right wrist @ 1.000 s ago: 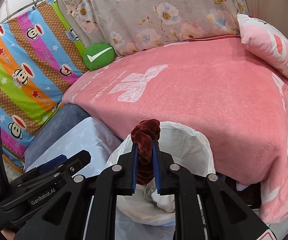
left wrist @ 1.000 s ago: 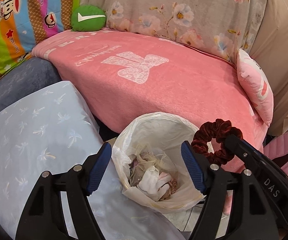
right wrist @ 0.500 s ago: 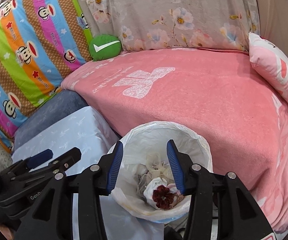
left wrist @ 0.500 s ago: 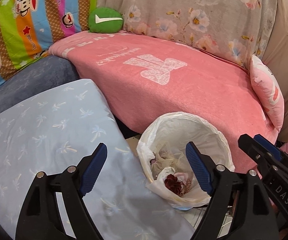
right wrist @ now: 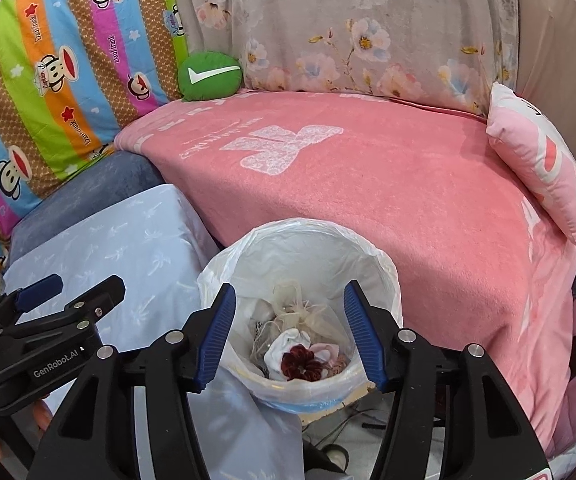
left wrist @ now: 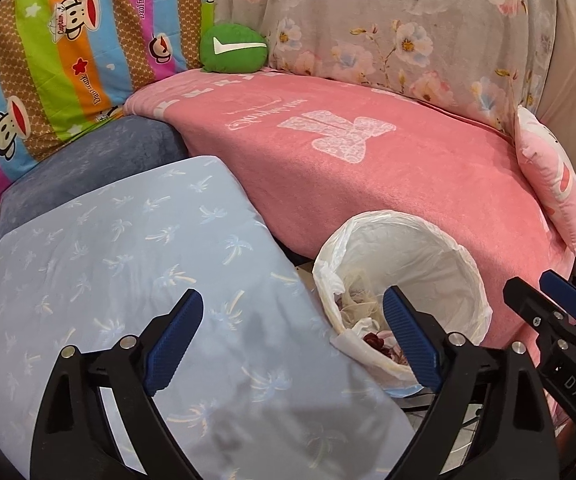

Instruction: Collect trash

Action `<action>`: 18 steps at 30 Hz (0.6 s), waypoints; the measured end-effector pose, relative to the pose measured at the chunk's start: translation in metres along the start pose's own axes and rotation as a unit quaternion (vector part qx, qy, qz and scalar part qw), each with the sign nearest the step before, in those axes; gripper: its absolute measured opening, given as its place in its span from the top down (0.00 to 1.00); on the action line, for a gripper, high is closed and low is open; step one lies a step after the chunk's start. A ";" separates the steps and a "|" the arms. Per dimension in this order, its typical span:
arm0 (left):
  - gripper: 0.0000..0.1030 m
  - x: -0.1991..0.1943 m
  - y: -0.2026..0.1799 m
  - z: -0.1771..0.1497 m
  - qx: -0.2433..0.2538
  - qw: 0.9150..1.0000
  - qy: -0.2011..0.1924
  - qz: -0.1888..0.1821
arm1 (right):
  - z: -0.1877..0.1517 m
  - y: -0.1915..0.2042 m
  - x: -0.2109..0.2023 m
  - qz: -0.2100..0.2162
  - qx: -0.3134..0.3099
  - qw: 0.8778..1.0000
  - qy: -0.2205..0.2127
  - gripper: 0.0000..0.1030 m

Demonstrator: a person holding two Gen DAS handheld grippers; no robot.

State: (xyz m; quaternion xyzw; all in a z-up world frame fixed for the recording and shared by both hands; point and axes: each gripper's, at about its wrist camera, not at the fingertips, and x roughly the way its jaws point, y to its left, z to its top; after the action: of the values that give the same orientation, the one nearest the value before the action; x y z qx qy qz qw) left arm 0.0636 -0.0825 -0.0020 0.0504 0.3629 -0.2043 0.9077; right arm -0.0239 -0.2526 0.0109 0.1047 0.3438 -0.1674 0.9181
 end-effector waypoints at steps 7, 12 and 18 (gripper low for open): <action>0.13 -0.005 0.001 -0.010 0.002 1.000 0.002 0.009 | -0.011 0.000 -0.004 -0.003 -0.001 1.000 0.008 0.39; 0.13 -0.008 0.002 -0.014 0.002 1.000 0.004 0.014 | -0.017 -0.001 -0.004 -0.011 -0.003 1.000 0.006 0.34; 0.12 -0.008 0.001 -0.020 0.004 1.000 0.008 0.021 | -0.026 -0.004 -0.004 -0.012 -0.009 1.000 0.009 0.18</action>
State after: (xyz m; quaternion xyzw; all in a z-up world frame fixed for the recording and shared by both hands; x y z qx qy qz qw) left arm 0.0461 -0.0742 -0.0112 0.0631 0.3682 -0.1858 0.9088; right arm -0.0436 -0.2474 -0.0062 0.0940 0.3548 -0.1748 0.9136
